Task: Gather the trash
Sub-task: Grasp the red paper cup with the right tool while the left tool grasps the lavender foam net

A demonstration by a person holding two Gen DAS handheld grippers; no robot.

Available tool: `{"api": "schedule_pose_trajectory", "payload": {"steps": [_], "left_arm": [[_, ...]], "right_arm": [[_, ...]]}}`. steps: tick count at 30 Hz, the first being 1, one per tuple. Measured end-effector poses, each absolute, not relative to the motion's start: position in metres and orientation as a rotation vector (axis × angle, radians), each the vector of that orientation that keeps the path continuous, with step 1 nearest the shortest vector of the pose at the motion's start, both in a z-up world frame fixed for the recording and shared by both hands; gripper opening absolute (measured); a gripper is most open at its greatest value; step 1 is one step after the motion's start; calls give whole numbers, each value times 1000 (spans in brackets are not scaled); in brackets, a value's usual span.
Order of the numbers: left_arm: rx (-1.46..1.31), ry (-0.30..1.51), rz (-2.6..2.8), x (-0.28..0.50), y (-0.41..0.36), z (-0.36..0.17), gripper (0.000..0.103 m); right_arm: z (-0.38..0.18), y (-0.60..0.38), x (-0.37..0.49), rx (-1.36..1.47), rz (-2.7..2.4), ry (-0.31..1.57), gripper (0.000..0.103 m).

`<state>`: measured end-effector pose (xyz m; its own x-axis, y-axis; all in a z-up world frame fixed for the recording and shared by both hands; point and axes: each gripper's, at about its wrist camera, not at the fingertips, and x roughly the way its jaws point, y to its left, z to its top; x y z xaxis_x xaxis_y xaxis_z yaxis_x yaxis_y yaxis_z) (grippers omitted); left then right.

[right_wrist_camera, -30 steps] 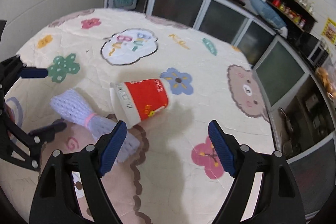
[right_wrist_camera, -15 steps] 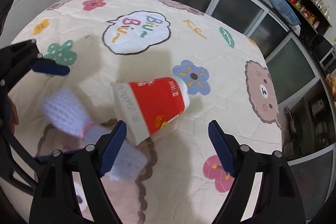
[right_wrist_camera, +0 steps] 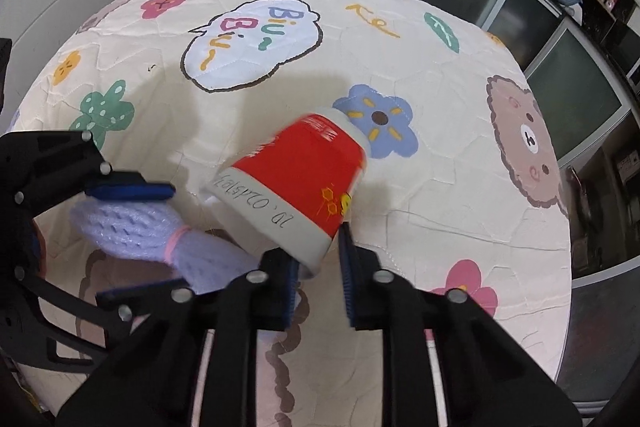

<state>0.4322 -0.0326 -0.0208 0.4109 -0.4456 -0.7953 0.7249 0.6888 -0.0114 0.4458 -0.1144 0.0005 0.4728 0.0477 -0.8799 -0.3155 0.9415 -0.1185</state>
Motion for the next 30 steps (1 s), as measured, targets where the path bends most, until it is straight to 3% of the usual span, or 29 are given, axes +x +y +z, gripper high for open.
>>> {"api": "schedule_pose_trajectory", "payload": {"steps": [3,6,30], "left_arm": [[304,882,-785,435,-27,-17,32],[295,881,-791,432,-24,-15,29],[376,777,-897,314,-35,58,28]], "right_arm": [[2,-118,446,-259,221,1052,10],[8,-124,443,-226,226,1039,9],[95,-169,342,-160,187,880,2]]}}
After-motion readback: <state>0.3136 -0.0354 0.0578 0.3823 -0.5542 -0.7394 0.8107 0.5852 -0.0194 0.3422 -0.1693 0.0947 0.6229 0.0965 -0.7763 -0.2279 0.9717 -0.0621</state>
